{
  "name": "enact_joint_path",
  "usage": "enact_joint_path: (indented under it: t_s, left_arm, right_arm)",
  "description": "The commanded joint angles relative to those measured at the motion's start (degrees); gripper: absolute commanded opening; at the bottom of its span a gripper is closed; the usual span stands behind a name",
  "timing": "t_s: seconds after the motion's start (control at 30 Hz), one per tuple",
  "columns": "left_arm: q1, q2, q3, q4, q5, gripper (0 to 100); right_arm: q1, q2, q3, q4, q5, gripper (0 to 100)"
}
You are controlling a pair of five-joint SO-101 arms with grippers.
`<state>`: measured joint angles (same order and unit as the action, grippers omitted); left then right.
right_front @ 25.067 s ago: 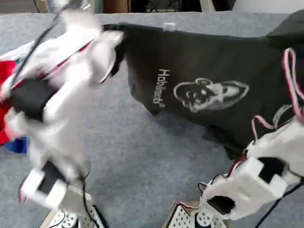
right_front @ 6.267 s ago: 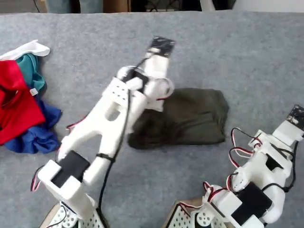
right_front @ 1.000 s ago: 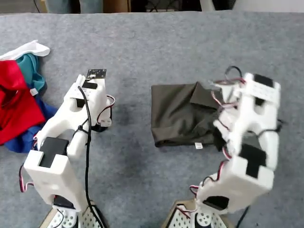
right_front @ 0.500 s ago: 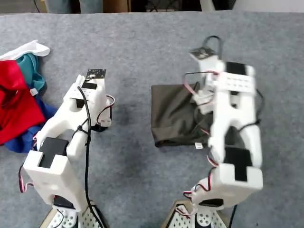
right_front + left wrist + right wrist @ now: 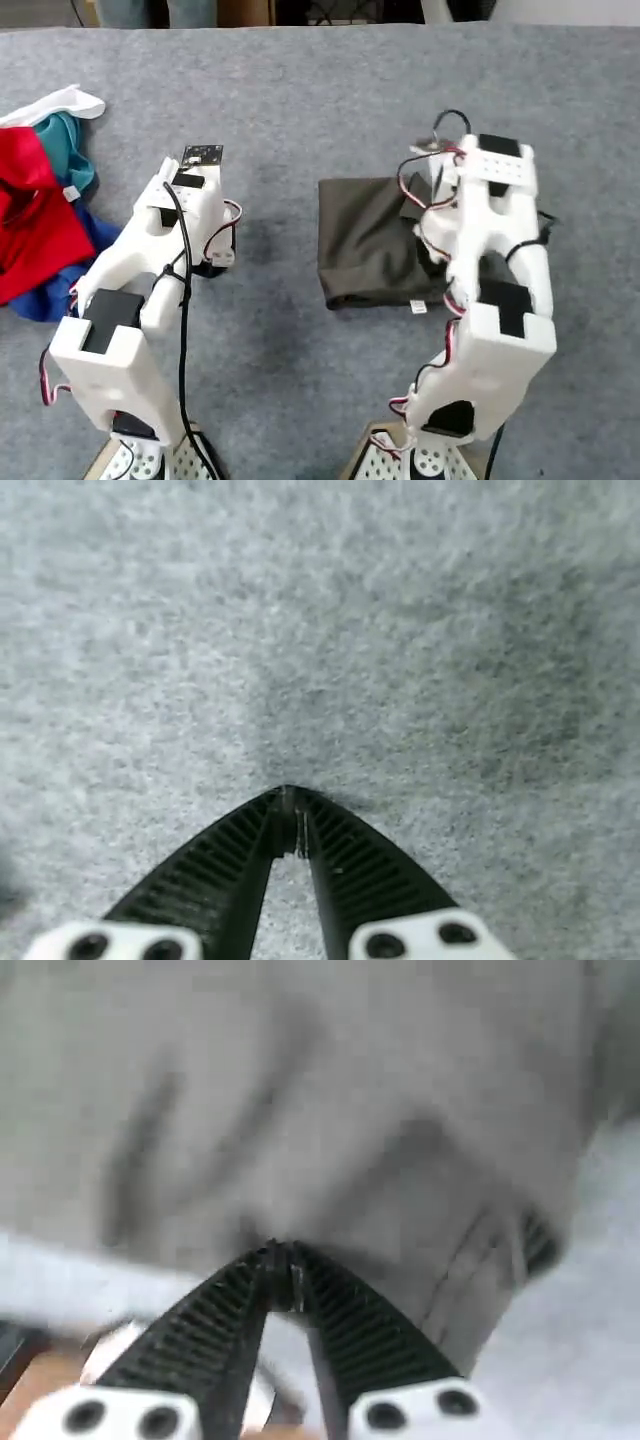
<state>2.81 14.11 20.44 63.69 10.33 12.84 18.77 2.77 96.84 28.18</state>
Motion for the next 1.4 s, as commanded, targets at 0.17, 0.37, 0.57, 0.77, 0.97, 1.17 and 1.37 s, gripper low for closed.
enact_joint_path:
  t_s: [0.17,0.37,0.57,0.77,0.97,1.17,1.37]
  left_arm:
    - [-2.1,-0.2,0.1,-2.2,0.5,3]
    - [-2.1,-0.2,0.1,-2.4,0.5,3]
    - [-2.1,-0.2,0.1,-2.4,0.5,3]
    - [-2.1,-0.2,0.1,-2.4,0.5,3]
    - [-2.1,-0.2,0.1,-2.4,0.5,3]
    - [-2.1,-0.2,0.1,-2.4,0.5,3]
    - [-2.1,-0.2,0.1,-2.4,0.5,3]
  right_arm:
    - [10.3,-0.5,6.4,4.0,0.1,1.6]
    - [11.5,-2.1,-0.7,3.2,2.3,1.7]
    - [5.0,-5.2,-16.4,3.3,2.3,1.7]
    - [-9.1,-0.9,-25.3,3.0,0.4,1.8]
    - [-13.8,10.0,-29.8,-3.3,-3.3,1.6]
    - [-8.8,22.0,-37.3,-3.7,-3.3,1.5]
    - [-1.4,29.1,-51.7,-4.1,-3.3,1.5]
